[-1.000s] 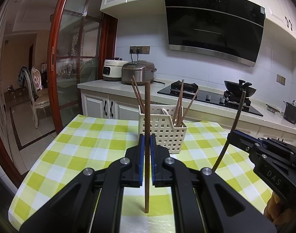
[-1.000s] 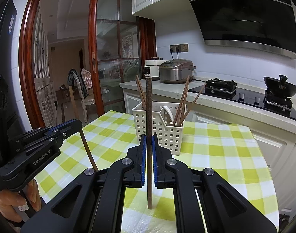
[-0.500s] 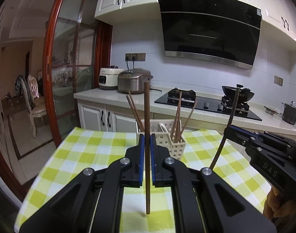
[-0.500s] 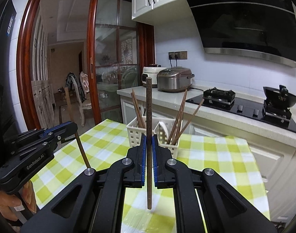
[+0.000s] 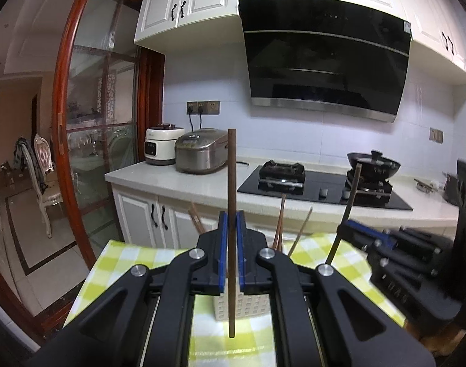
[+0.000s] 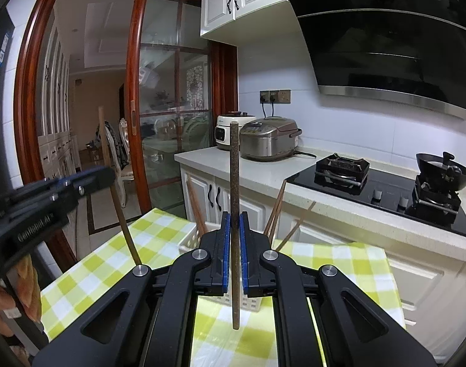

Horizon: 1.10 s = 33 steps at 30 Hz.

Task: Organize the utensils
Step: 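Lower both chopsticks into the caddy and open both tools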

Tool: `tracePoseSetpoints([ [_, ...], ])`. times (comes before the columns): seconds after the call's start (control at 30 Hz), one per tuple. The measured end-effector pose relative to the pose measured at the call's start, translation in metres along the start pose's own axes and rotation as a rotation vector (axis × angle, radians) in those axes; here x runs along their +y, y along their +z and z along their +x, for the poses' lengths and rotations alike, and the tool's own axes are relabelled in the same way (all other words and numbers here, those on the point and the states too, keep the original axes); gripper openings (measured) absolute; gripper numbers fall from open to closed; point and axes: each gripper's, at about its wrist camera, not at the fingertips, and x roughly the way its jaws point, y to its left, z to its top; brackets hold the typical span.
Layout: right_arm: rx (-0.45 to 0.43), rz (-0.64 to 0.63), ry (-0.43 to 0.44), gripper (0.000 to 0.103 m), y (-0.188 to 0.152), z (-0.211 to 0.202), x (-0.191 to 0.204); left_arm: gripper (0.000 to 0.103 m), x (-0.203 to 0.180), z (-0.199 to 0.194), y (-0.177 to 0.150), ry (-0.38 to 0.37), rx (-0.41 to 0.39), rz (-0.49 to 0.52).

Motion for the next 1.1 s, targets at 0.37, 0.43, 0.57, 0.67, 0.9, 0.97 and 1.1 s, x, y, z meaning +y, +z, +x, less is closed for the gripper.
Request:
tracePoseSetpoints([
  [0.37, -0.037, -0.018, -0.023, 0.006, 0.045, 0.036, -0.015, 0.006, 0.002, 0.048, 0.053, 0.03, -0.05, 0.002],
  [0.43, -0.033, -0.012, -0.017, 0.006, 0.048, 0.046, -0.017, 0.006, 0.005, 0.059, 0.055, 0.029, -0.042, -0.008],
  [0.57, -0.017, 0.009, -0.001, 0.006, 0.046, 0.064, -0.021, 0.006, 0.009, 0.079, 0.056, 0.025, -0.025, -0.028],
  [0.67, 0.003, 0.026, 0.013, 0.006, 0.043, 0.08, -0.021, 0.006, 0.01, 0.097, 0.052, 0.019, -0.005, -0.041],
  [0.9, 0.077, 0.026, 0.04, 0.006, 0.024, 0.118, -0.017, 0.006, 0.016, 0.132, 0.029, 0.001, 0.067, -0.065],
  [0.97, 0.094, 0.029, 0.044, 0.006, 0.018, 0.125, -0.017, 0.006, 0.02, 0.141, 0.021, -0.005, 0.089, -0.076],
  [1.1, 0.134, 0.05, 0.054, 0.006, 0.008, 0.139, -0.02, 0.006, 0.027, 0.156, 0.003, -0.013, 0.137, -0.094],
])
